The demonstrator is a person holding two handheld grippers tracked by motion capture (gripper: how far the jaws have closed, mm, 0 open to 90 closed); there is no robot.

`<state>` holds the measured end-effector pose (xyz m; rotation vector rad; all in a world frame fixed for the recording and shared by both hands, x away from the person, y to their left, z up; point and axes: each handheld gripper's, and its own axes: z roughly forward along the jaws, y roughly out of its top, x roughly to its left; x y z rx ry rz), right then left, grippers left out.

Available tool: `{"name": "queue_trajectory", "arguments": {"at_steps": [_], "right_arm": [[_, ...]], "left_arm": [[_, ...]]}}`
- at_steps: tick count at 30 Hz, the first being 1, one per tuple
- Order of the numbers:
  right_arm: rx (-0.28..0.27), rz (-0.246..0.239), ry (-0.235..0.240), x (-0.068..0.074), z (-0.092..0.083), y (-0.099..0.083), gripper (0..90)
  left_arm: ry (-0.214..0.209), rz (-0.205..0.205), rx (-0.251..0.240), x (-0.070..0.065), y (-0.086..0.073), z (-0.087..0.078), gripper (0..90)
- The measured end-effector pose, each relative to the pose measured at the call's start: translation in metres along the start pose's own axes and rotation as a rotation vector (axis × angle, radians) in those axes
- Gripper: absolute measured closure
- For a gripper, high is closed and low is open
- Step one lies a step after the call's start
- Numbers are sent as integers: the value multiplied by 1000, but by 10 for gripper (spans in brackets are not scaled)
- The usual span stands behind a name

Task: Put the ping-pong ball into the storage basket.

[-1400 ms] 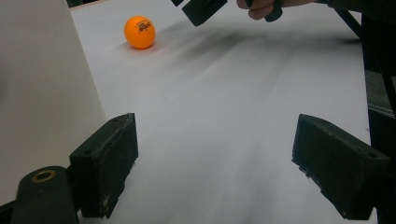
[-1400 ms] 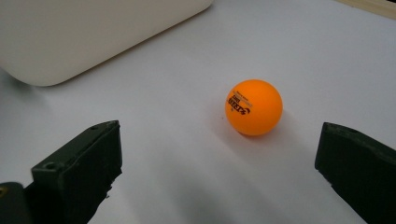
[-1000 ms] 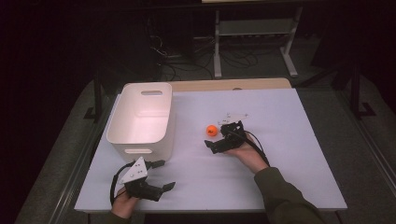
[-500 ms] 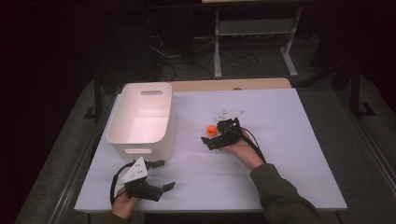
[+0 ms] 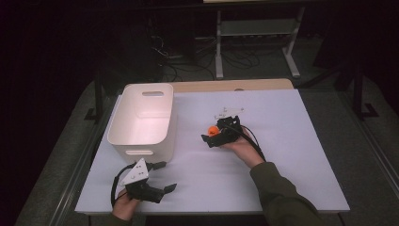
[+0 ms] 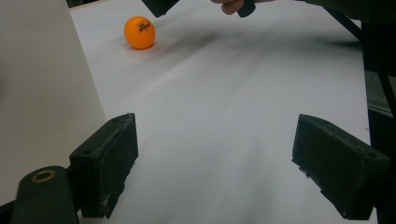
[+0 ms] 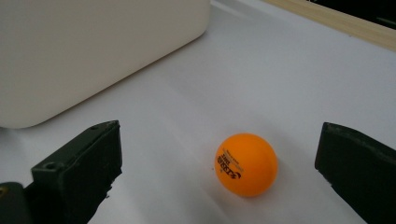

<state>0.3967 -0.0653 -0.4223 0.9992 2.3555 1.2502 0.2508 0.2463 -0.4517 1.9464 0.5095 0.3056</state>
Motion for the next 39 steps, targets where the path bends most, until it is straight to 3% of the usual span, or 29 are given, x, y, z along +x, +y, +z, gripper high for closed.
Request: {"name": "queue_trajectory", "arguments": {"at_steps": [24,39], "right_arm": [[-8,15,-26,-7,14,0,4],[34,14,-35,-8,24,-5,5]], "left_arm": [[0,4,1,-1,0,0,142],[-1,6,1,0,0,0,142]]}}
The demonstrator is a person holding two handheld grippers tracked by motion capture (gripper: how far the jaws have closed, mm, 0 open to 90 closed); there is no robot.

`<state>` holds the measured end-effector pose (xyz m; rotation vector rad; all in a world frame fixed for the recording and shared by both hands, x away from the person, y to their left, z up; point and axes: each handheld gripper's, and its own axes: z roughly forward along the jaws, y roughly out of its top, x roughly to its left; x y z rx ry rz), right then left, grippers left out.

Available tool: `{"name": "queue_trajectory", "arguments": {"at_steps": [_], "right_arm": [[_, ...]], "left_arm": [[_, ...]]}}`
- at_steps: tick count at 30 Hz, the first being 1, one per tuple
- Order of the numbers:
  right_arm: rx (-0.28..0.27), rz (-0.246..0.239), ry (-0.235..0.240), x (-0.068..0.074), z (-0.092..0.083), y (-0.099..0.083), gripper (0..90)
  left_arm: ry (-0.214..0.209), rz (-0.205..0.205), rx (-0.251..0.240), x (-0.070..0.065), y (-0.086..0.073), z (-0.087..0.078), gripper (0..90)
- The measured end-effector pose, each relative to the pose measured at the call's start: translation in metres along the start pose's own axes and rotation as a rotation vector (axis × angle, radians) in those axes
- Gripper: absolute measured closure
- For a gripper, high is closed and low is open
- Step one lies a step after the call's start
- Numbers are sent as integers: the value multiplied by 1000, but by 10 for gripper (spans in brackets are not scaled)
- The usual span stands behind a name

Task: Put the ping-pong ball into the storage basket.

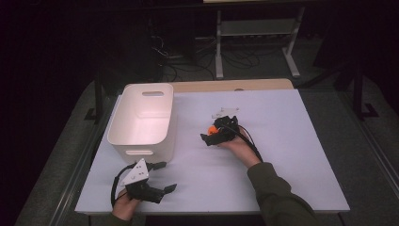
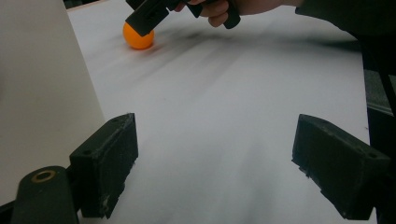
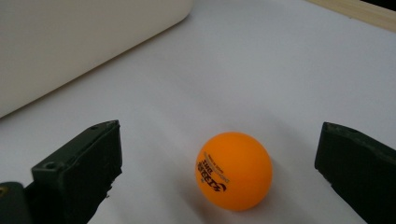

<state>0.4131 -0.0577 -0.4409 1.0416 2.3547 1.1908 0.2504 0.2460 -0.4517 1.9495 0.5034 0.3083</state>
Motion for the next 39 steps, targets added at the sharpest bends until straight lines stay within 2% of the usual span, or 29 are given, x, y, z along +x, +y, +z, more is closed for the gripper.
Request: {"name": "queue_trajectory", "arguments": {"at_steps": [5,11,17,25,39], "right_arm": [[21,7,-6,-1,2,-2,6],[53,40,-12,-3,5,-4,8],[69,40,-24,-4,8,-6,12],[75,52,-41,-4,8,-7,62],[69,44,-47,-2,8,-7,179]], "left_arm": [[0,0,0,0,0,0,142],[0,0,0,0,0,0,142],[0,0,0,0,0,0,142],[0,1,1,0,0,0,142],[1,1,0,0,0,0,142]]}}
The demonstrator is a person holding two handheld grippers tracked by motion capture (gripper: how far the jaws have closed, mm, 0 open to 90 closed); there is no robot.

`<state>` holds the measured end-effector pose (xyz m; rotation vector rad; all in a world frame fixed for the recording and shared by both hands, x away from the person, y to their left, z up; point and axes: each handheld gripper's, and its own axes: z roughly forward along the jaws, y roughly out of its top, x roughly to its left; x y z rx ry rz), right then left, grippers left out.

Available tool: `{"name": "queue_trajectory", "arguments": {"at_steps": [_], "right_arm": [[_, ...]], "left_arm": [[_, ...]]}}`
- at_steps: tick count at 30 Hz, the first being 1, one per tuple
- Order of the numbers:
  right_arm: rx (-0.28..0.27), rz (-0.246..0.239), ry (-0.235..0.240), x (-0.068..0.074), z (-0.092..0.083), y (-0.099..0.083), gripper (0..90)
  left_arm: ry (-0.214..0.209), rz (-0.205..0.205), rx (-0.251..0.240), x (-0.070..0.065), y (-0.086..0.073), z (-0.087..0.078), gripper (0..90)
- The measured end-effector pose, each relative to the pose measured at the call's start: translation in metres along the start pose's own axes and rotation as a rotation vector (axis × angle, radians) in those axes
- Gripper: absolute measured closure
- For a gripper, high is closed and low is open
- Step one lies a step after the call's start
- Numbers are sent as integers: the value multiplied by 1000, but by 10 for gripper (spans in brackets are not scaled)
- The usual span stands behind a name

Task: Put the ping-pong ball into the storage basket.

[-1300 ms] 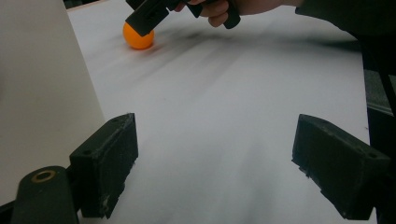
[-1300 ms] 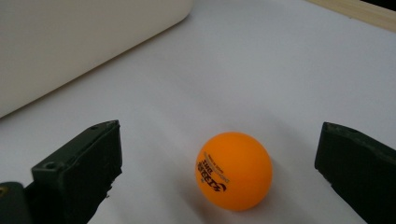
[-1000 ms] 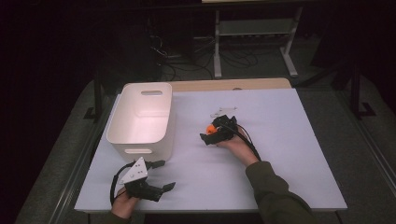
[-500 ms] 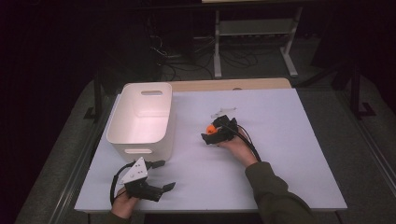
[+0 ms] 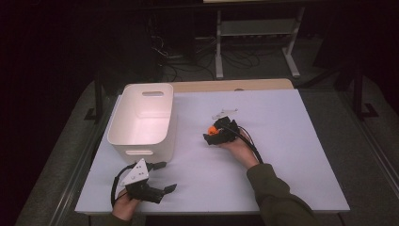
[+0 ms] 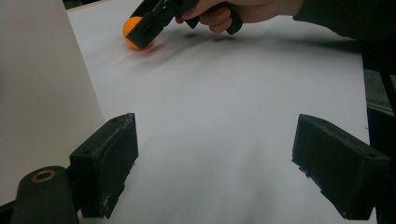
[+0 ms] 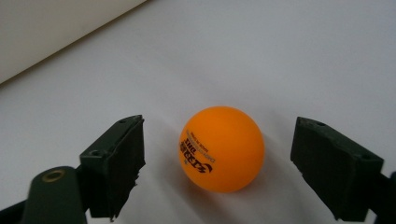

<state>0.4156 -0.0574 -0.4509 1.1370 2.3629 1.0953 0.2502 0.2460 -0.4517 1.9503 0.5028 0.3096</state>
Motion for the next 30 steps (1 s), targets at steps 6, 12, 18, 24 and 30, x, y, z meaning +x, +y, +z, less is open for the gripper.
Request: {"name": "queue_trajectory", "arguments": {"at_steps": [6,12,18,24,30], "right_arm": [[1,-9,3,1,1,0,241],[-1,-12,0,2,1,-1,302],[6,-15,-6,2,1,-1,351],[9,-12,-5,2,2,-1,387],[6,-16,-10,2,1,-1,448]], "left_arm": [[0,1,-1,0,0,0,142],[0,2,-1,0,0,0,142],[-1,1,1,0,0,0,142],[-1,2,0,0,0,0,142],[-1,3,0,0,0,0,142]]}}
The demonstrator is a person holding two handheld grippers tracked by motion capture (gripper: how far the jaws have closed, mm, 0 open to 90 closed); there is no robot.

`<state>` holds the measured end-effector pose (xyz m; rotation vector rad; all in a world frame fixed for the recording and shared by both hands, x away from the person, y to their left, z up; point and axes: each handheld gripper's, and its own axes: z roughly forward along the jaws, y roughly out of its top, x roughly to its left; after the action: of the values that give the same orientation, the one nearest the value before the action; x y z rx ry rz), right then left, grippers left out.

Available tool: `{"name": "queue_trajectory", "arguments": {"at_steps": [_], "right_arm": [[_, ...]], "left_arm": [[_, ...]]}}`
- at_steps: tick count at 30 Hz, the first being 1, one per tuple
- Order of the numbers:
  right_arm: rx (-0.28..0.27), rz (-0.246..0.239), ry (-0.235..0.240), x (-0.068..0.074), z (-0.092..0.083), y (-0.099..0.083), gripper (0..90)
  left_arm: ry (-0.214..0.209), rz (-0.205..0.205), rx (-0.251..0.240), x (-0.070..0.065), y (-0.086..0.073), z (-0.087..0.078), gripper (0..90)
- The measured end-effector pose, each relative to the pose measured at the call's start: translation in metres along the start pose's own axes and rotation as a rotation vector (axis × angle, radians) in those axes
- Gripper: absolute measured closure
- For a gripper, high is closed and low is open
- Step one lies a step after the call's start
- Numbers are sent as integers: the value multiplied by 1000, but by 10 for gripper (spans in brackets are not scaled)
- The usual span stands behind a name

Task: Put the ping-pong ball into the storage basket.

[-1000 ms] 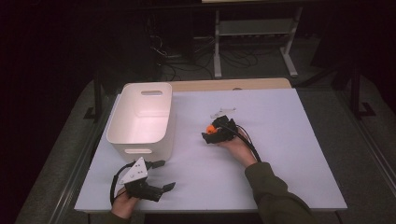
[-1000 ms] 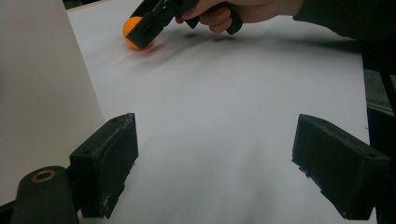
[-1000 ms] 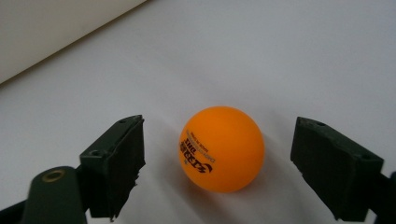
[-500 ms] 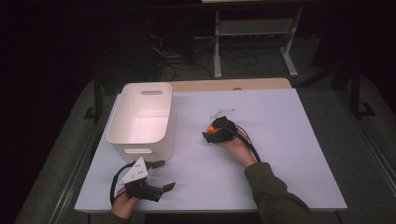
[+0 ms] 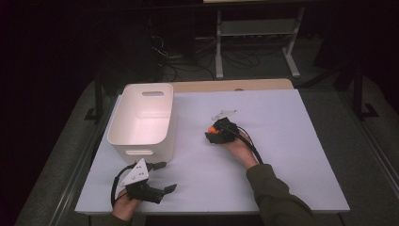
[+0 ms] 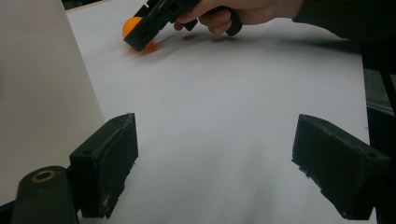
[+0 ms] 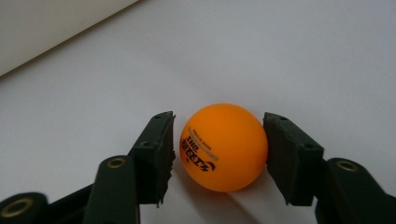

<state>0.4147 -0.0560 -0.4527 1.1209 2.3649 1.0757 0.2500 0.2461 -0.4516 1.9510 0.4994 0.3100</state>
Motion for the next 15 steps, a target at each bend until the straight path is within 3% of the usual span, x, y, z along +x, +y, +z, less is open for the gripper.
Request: {"name": "queue_trajectory", "arguments": {"at_steps": [15], "right_arm": [[0,13,1,-1,-1,0,495]], "left_arm": [[1,3,0,0,0,0,142]]}}
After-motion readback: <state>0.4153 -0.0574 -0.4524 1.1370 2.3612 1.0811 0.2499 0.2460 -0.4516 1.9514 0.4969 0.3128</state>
